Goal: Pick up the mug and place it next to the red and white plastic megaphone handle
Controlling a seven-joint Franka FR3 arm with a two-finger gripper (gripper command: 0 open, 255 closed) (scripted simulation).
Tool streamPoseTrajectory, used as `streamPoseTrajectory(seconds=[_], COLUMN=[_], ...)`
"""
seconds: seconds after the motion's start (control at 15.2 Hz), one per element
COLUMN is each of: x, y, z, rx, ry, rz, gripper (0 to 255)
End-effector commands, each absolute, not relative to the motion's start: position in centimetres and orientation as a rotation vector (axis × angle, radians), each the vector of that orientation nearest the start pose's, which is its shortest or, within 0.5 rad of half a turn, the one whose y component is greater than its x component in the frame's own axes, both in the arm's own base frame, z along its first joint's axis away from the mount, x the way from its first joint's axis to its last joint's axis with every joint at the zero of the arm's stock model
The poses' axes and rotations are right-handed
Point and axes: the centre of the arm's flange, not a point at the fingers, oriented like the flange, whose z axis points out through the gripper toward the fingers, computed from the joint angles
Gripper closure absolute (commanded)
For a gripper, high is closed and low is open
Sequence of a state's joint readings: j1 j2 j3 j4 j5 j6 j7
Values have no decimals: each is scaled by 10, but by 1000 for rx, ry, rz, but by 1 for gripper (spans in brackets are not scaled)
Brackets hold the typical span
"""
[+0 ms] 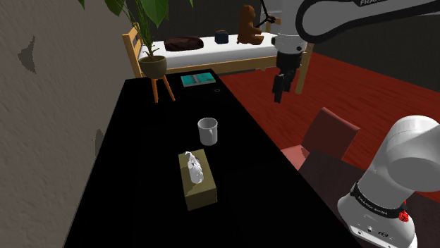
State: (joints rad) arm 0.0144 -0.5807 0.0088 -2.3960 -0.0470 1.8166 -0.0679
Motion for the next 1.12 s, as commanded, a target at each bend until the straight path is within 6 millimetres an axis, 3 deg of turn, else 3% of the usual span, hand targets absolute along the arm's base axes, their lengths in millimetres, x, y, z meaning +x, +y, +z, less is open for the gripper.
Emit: streamPoseTrajectory(seconds=[0.0,1.06], x=[397,561], y=[14,81], z=[509,415], rx=[-3176,-3079], ry=[-168,-224], rz=[-13,-90], gripper=[0,0])
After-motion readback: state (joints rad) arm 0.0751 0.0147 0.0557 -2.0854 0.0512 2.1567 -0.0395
